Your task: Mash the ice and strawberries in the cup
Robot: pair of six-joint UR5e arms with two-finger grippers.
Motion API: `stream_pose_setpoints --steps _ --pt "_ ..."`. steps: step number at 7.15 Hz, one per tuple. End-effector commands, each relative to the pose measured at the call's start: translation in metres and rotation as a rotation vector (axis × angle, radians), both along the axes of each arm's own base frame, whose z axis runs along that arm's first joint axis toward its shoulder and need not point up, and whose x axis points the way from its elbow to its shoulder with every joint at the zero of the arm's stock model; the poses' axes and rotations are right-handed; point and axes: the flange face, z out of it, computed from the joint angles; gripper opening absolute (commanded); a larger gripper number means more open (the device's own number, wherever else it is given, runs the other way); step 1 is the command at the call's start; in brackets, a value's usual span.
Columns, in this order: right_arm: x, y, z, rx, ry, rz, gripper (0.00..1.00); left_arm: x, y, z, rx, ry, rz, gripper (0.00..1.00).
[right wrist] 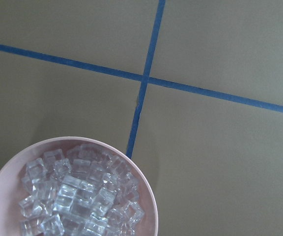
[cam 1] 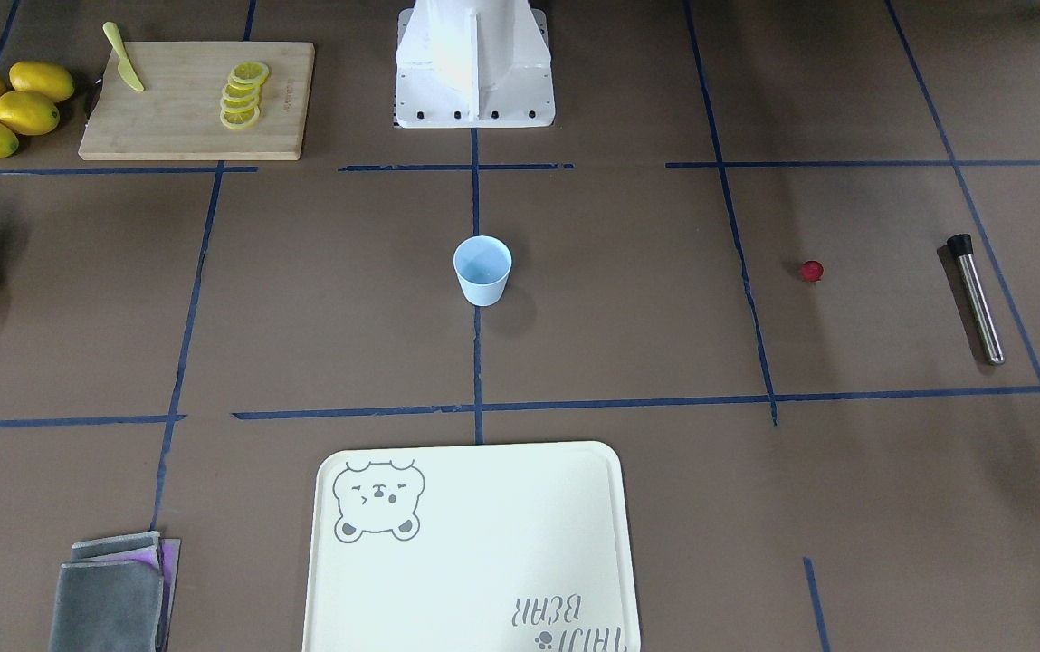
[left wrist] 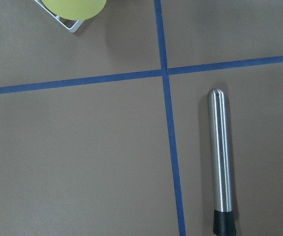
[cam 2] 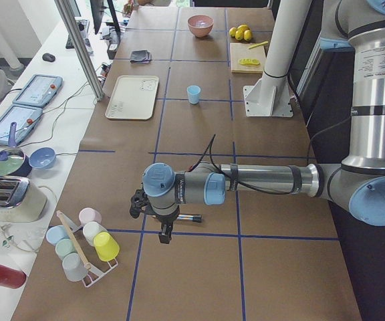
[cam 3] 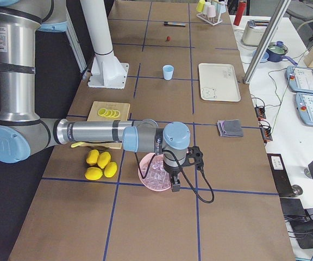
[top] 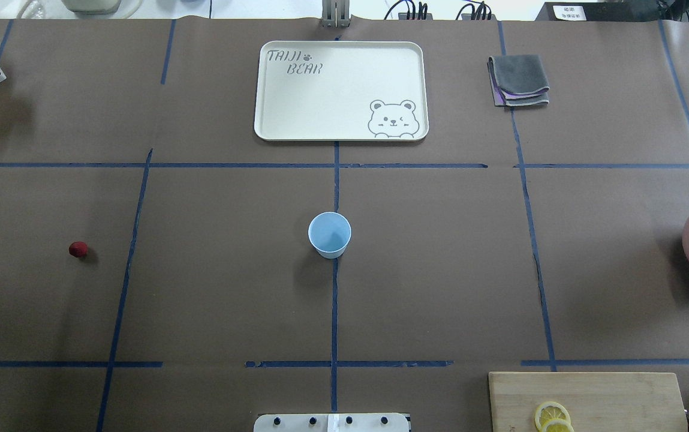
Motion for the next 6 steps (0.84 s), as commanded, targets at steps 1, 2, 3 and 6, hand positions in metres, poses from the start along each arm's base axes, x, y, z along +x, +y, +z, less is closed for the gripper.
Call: stream_pose_setpoints --steps 1,2,3,6 --pt "-0.023 -0.005 -0.041 0.088 0.005 -0.053 1.0 0.0 -0.001 -0.001 0.001 0.0 -0.001 1.0" --pt "-0.037 -0.006 -0.059 0.123 0.004 -0.081 1.0 0.0 -0.002 -0.002 0.004 0.0 -0.001 1.0" --pt "-0.046 -0.005 -0.058 0.133 -0.004 -0.095 1.0 0.0 -0.002 -0.002 0.006 0.0 -0.002 1.0" --pt "-0.098 0.015 -0.032 0.2 0.011 -0.206 0.99 0.001 -0.002 -0.003 0.009 0.003 -0.001 1.0"
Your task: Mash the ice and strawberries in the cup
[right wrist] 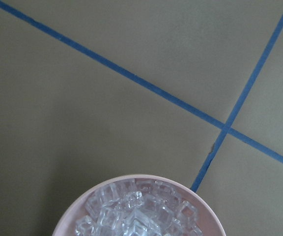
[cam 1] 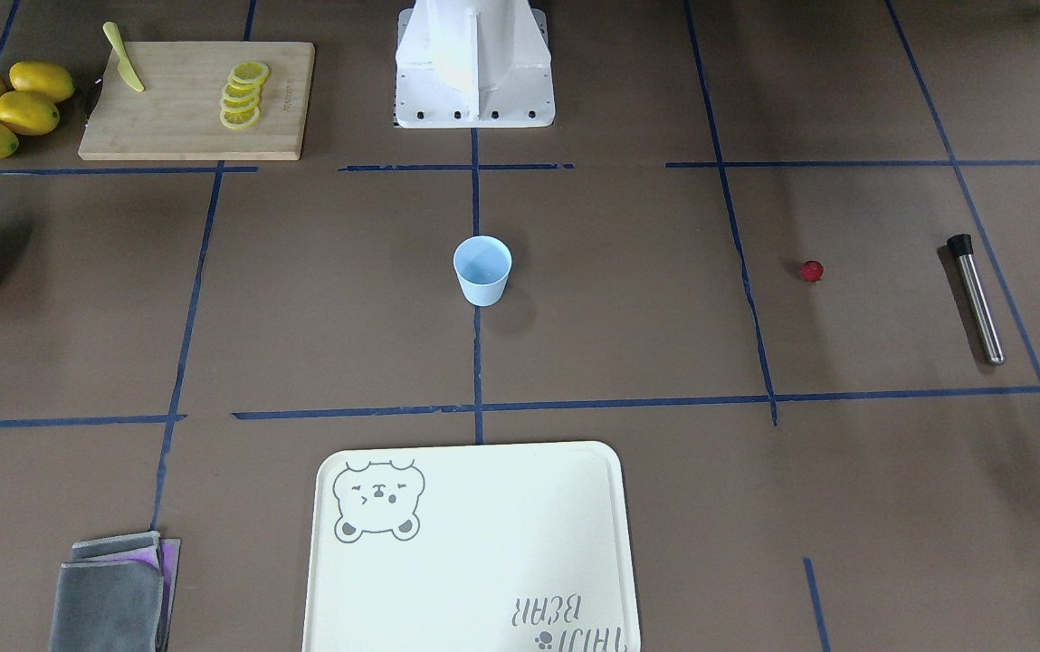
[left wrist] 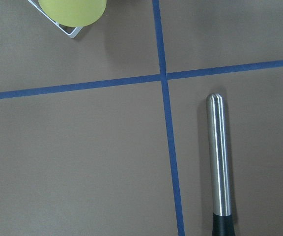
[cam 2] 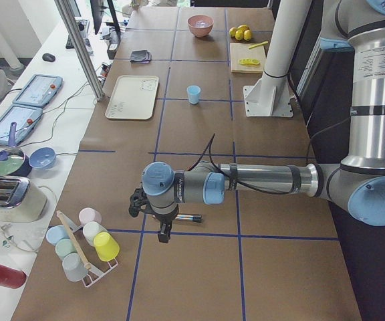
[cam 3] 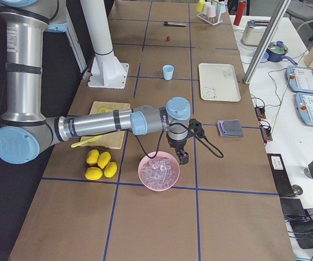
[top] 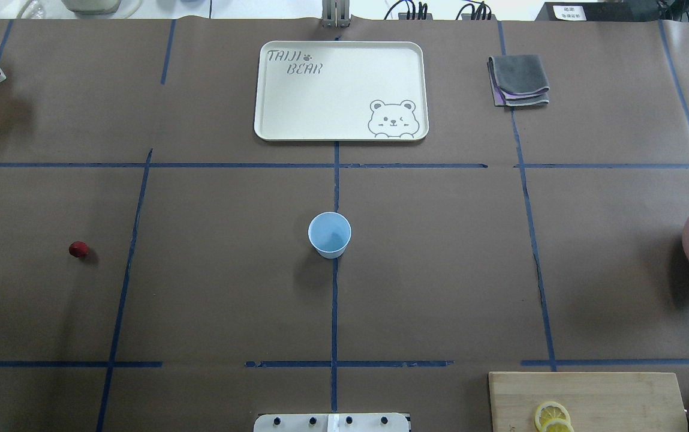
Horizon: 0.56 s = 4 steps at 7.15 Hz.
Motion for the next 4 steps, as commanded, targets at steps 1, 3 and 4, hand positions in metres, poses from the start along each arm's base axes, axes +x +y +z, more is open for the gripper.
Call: stream_pose_setpoints --steps 1,3,4 --pt "-0.027 0.027 0.027 -0.033 0.007 -0.046 0.98 0.0 0.0 -0.001 0.002 0.004 0.001 1.0" --pt "-0.038 0.028 0.04 -0.061 0.014 -0.054 0.93 0.0 0.0 -0.001 0.003 0.004 0.001 1.0" --pt "-0.042 0.023 0.061 -0.046 0.007 -0.057 0.89 0.0 0.0 -0.001 0.003 0.004 0.001 1.0"
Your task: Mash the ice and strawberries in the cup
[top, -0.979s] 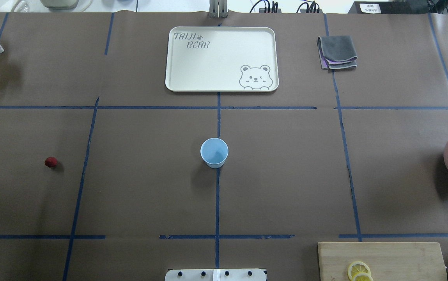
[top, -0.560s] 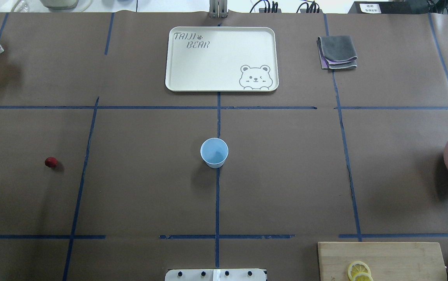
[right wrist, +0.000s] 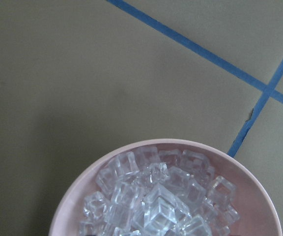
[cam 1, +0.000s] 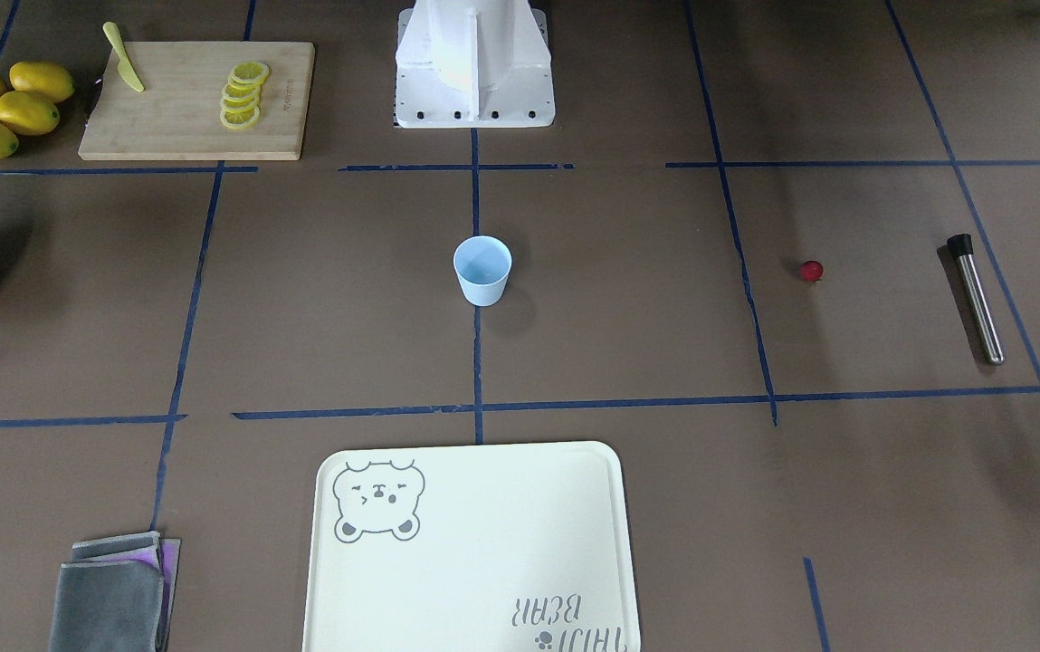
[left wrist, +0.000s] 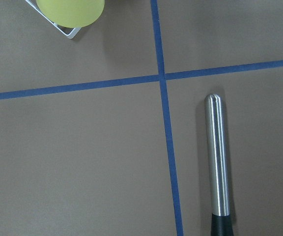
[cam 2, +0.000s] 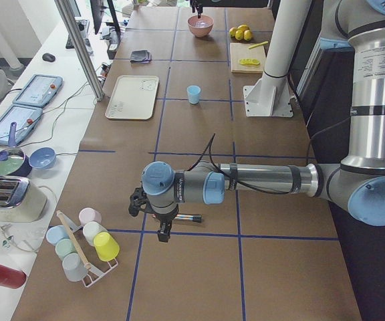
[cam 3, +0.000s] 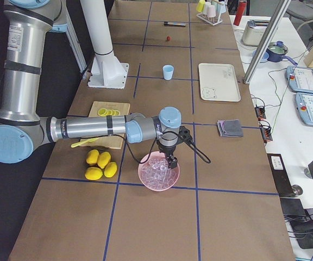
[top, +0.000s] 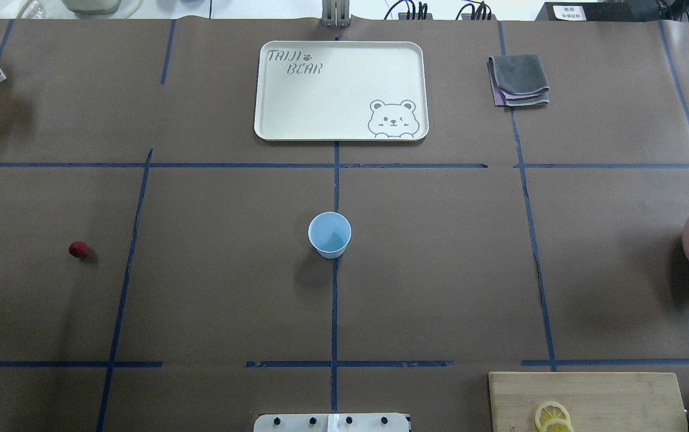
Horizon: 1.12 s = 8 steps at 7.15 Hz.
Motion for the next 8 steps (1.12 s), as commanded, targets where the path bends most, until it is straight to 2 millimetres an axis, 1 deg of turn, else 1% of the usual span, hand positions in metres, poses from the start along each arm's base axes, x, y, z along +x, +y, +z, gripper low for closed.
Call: stream_pose_setpoints --steps 1,4,5,6,7,8 --pt "-0.017 -0.01 0.026 0.019 -0.009 -0.018 0.89 0.0 0.0 0.0 0.001 0.0 0.0 1.0" --pt "-0.036 -0.009 0.032 0.009 -0.003 -0.055 0.86 0.0 0.0 0.0 0.002 0.0 0.001 1.0" --pt "-0.036 -0.008 0.033 0.007 -0.004 -0.056 0.83 0.0 0.0 -0.001 0.003 0.0 0.001 1.0" --pt "-0.036 -0.008 0.033 0.008 -0.003 -0.057 0.78 0.0 -0.001 -0.002 0.005 0.0 0.001 1.0" --pt "-0.035 -0.006 0.035 0.007 0.001 -0.058 0.75 0.0 -0.001 -0.002 0.005 0.002 0.001 1.0" --pt "-0.033 -0.003 0.039 0.004 0.012 -0.059 0.75 0.0 -0.001 -0.002 0.005 0.0 0.001 1.0"
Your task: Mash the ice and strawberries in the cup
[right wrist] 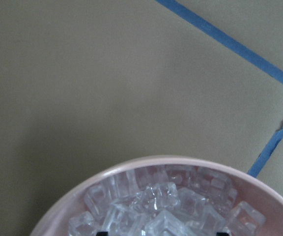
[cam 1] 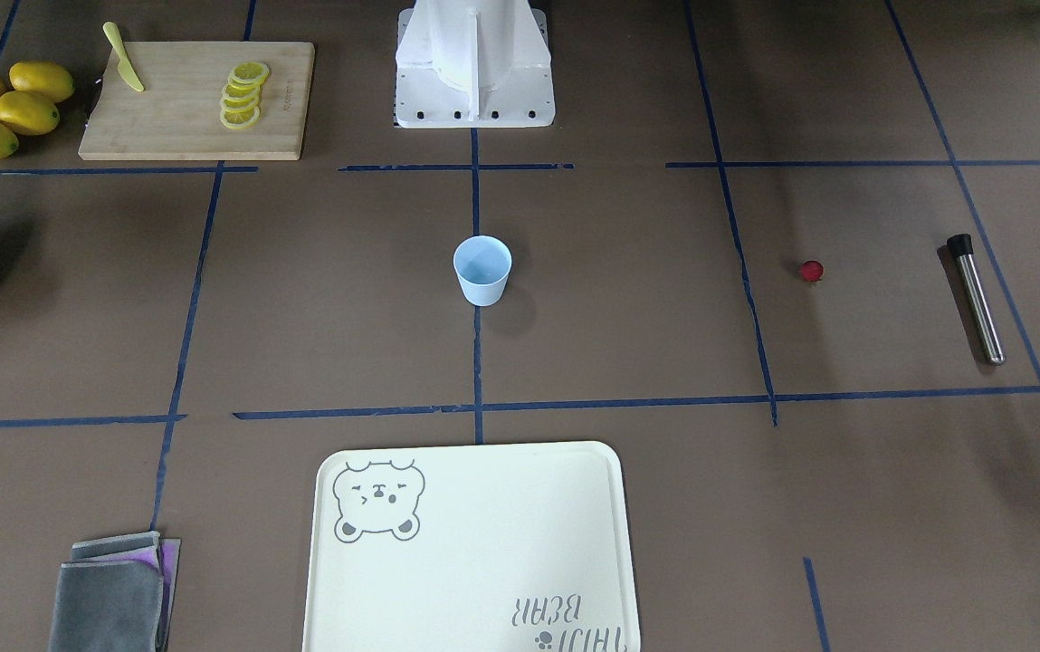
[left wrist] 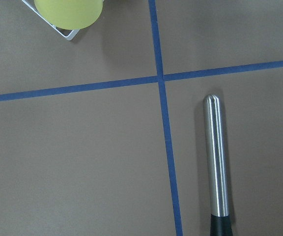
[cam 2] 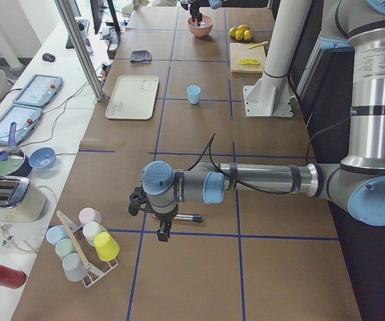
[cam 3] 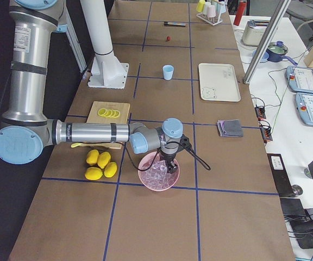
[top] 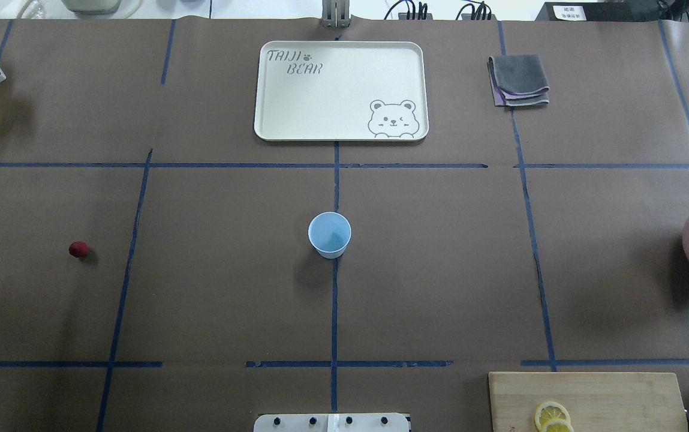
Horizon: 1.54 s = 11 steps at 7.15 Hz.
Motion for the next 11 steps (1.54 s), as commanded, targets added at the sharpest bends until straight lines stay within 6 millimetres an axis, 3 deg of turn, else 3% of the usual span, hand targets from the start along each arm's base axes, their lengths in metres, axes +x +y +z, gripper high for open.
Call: stream_pose_setpoints --steps 1,3,5,6,9,10,11 --pt "0.002 0.005 0.006 -0.005 0.013 -0.002 0.75 0.0 0.0 0.001 -0.001 -0.001 0.0 1.0" --pt "0.003 0.007 0.008 -0.007 0.016 -0.004 0.69 0.0 0.0 0.0 0.0 -0.001 0.0 1.0" --pt "0.003 0.006 0.006 -0.004 0.015 -0.004 0.21 0.0 -0.001 -0.002 0.005 -0.001 0.0 1.0" --pt "0.004 0.007 0.006 -0.006 0.013 -0.002 0.02 0.0 -0.001 -0.002 0.005 -0.001 0.0 1.0" --pt "0.013 0.004 -0.012 0.018 -0.002 0.02 0.0 0.001 -0.002 -0.002 0.005 -0.001 0.002 1.0" --pt "0.034 0.0 -0.032 0.04 -0.015 0.068 0.0 0.001 -0.002 -0.002 0.005 -0.001 0.002 1.0" --pt "0.043 -0.006 -0.065 0.015 -0.005 0.093 0.0 0.001 -0.002 -0.003 0.006 -0.001 0.002 1.0"
